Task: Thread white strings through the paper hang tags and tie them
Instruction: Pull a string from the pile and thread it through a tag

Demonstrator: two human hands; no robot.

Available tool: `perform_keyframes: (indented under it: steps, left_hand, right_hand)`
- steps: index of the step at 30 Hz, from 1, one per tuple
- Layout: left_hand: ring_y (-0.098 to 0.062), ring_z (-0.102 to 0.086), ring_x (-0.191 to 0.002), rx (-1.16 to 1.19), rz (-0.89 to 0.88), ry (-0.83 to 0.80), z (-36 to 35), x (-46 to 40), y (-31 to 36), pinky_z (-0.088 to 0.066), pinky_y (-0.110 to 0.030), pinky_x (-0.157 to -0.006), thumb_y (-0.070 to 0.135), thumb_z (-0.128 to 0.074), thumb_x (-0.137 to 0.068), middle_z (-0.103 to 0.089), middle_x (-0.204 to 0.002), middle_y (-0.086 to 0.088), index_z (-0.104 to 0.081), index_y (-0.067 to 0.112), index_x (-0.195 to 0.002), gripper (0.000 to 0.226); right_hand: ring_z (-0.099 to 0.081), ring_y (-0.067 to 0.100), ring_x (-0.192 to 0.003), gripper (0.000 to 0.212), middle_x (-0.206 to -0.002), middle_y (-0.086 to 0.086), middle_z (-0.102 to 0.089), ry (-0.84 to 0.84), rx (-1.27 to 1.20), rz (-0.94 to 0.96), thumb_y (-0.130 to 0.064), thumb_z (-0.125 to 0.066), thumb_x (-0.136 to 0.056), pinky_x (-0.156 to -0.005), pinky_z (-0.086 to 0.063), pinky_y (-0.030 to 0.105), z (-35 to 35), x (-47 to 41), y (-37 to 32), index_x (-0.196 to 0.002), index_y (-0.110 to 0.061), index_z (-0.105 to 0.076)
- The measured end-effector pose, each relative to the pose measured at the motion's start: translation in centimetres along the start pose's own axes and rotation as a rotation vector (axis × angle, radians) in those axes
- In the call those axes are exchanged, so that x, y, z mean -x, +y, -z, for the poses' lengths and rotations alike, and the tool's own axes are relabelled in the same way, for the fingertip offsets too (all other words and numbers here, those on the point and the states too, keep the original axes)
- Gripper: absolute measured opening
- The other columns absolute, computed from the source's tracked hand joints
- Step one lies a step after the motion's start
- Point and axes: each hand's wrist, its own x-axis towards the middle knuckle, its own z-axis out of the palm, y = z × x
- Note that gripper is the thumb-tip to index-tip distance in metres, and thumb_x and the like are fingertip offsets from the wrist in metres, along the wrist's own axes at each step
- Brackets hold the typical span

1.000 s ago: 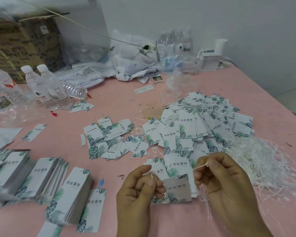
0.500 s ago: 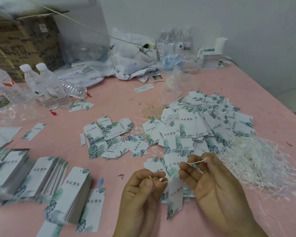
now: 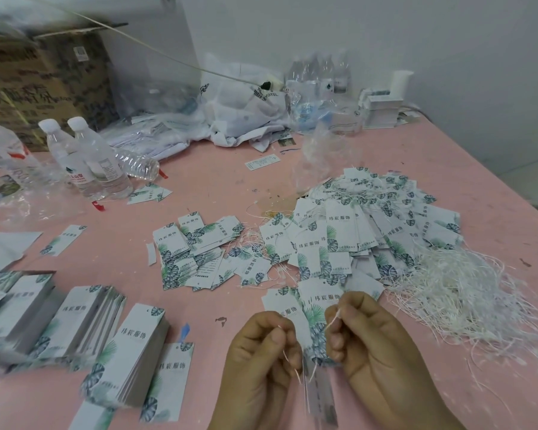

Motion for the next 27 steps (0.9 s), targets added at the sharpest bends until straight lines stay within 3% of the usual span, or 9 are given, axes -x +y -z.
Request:
perform_keyframes:
  steps: [4, 7, 10, 17, 22, 27]
  left_hand:
    - [-0.013, -0.051, -0.04, -0.176, -0.049, 0.029, 0.1, 0.3, -0.5, -0.043, -0.02, -0.038, 0.032, -0.1, -0.035, -0.058, -0.054, -0.013, -0.074, 0.008, -0.068, 0.048]
    - [-0.012, -0.05, -0.04, -0.296, -0.113, 0.048, 0.1, 0.3, -0.7, -0.043, -0.02, -0.04, 0.023, -0.09, -0.045, -0.058, -0.051, -0.012, -0.075, 0.011, -0.067, 0.03]
    - [-0.011, -0.052, -0.041, -0.366, -0.147, 0.063, 0.3, 0.3, -0.6, -0.045, -0.02, -0.043, 0.023, -0.081, -0.051, -0.061, -0.051, -0.01, -0.076, 0.013, -0.067, 0.019]
    - [-0.008, -0.058, -0.047, -0.459, -0.227, 0.042, 0.2, 0.8, -0.5, -0.046, -0.016, -0.048, 0.023, -0.08, -0.055, -0.065, -0.053, -0.006, -0.076, 0.017, -0.067, 0.014]
    - [-0.009, -0.055, -0.05, -0.55, -0.233, 0.049, 0.2, 0.8, -0.6, -0.045, -0.018, -0.05, 0.027, -0.08, -0.056, -0.065, -0.055, -0.008, -0.076, 0.016, -0.07, 0.019]
    - [-0.01, -0.057, -0.051, -0.591, -0.227, 0.072, 0.1, 0.8, -0.6, -0.046, -0.02, -0.051, 0.031, -0.079, -0.056, -0.067, -0.056, -0.007, -0.076, 0.018, -0.07, 0.02]
  right_hand:
    - [-0.057, 0.016, -0.047, 0.014, -0.063, 0.015, -0.062, -0.046, 0.15, 0.025, -0.004, -0.065, -0.072, -0.042, -0.048, 0.024, 0.0, 0.6, 0.4, -0.08, -0.01, -0.075]
    - [-0.062, 0.018, -0.05, 0.013, -0.065, 0.018, -0.067, -0.061, 0.259, 0.012, -0.005, -0.078, -0.07, -0.048, -0.053, 0.026, -0.1, 0.9, 0.6, -0.082, -0.009, -0.077]
    - [-0.063, 0.021, -0.051, 0.018, -0.066, 0.02, -0.068, -0.037, 0.355, 0.062, -0.013, -0.073, -0.065, -0.053, -0.055, 0.027, -0.5, 1.2, 0.7, -0.083, -0.011, -0.077]
    - [-0.064, 0.02, -0.048, 0.028, -0.059, 0.021, -0.066, 0.069, 0.496, 0.221, 0.013, -0.067, -0.075, -0.051, -0.057, 0.026, -0.9, 1.7, 1.1, -0.078, -0.013, -0.077]
    - [-0.066, 0.015, -0.053, 0.016, -0.06, 0.017, -0.068, 0.118, 0.51, 0.235, -0.014, -0.074, -0.059, -0.054, -0.057, 0.025, -1.0, 1.8, 1.4, -0.074, -0.018, -0.078]
    - [-0.067, 0.015, -0.054, 0.019, -0.061, 0.016, -0.07, 0.126, 0.557, 0.25, -0.024, -0.076, -0.058, -0.057, -0.058, 0.026, -0.8, 1.9, 1.5, -0.076, -0.022, -0.079]
